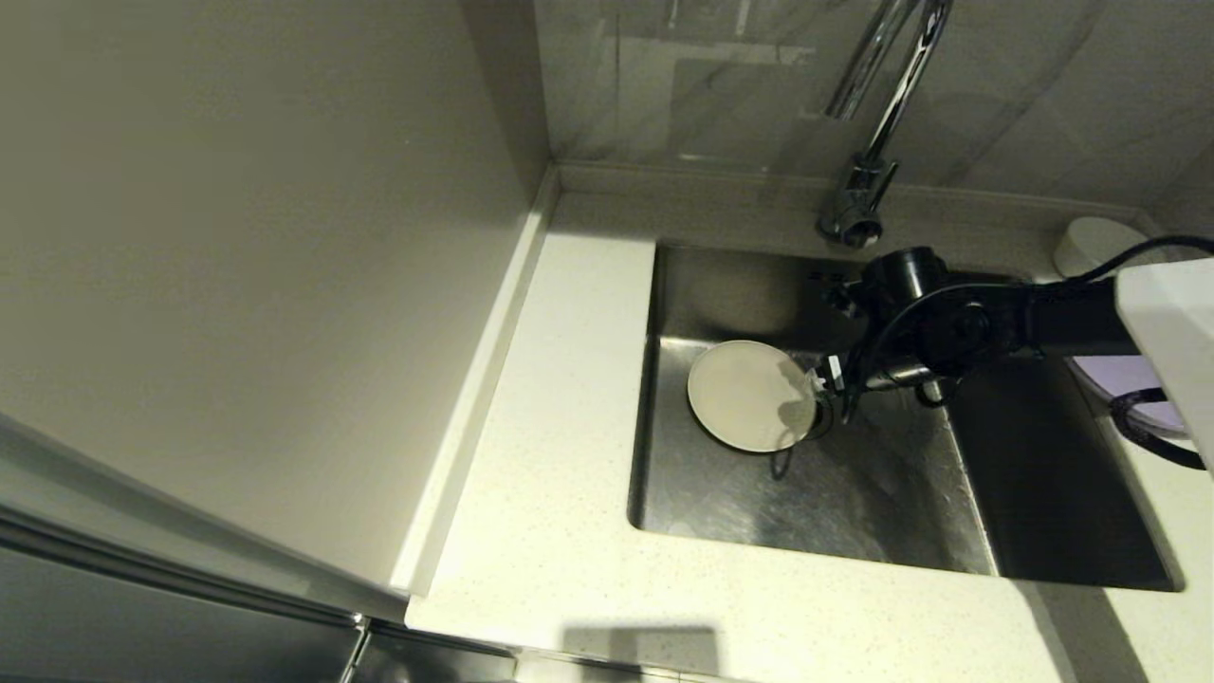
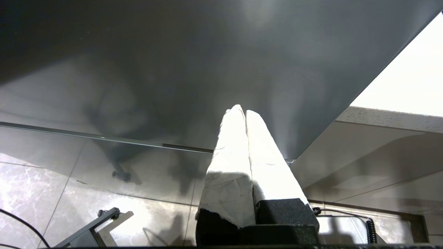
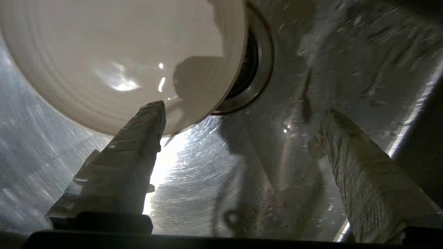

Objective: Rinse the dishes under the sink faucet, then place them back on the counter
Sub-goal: Put a plate back to the table from the sink

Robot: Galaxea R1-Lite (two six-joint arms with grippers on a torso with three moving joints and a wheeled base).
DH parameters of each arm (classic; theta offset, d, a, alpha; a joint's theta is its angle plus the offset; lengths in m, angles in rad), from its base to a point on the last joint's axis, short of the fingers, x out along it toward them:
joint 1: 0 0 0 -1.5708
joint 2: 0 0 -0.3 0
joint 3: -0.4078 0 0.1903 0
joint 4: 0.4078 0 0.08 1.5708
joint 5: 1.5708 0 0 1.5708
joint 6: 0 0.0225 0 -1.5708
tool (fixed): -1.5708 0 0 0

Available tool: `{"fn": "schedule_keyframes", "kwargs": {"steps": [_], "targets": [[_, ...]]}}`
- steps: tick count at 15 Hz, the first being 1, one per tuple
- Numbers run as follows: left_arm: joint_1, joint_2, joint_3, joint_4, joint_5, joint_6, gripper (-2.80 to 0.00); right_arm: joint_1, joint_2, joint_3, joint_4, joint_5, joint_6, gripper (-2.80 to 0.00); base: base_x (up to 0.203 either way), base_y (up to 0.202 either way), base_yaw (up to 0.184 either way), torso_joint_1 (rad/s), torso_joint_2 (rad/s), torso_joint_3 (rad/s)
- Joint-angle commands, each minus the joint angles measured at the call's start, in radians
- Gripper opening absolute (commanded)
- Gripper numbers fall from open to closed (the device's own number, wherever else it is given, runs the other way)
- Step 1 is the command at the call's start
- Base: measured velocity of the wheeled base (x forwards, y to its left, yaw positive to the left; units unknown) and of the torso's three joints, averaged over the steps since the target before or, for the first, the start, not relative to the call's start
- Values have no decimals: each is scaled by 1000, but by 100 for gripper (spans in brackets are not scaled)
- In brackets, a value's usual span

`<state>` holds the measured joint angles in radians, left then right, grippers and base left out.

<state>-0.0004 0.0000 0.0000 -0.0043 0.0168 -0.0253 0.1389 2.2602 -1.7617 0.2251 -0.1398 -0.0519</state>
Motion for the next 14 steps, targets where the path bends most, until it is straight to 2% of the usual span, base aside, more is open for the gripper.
{"fn": "schedule_keyframes", "kwargs": {"steps": [1, 6, 11, 14], "targets": [[0, -3, 0, 0, 0, -1, -280, 5, 65, -9, -3, 0, 0, 0, 0, 0, 0, 0, 0, 0], [0, -3, 0, 0, 0, 0, -280, 20, 119, -24, -4, 32, 7, 0, 0, 0, 0, 0, 0, 0], [0, -3, 0, 0, 0, -1, -280, 22, 243, -196, -4, 33, 3, 0, 0, 0, 0, 0, 0, 0], [0, -3, 0, 0, 0, 1, -280, 22, 298, -220, -51, 31, -3, 0, 0, 0, 0, 0, 0, 0]]}}
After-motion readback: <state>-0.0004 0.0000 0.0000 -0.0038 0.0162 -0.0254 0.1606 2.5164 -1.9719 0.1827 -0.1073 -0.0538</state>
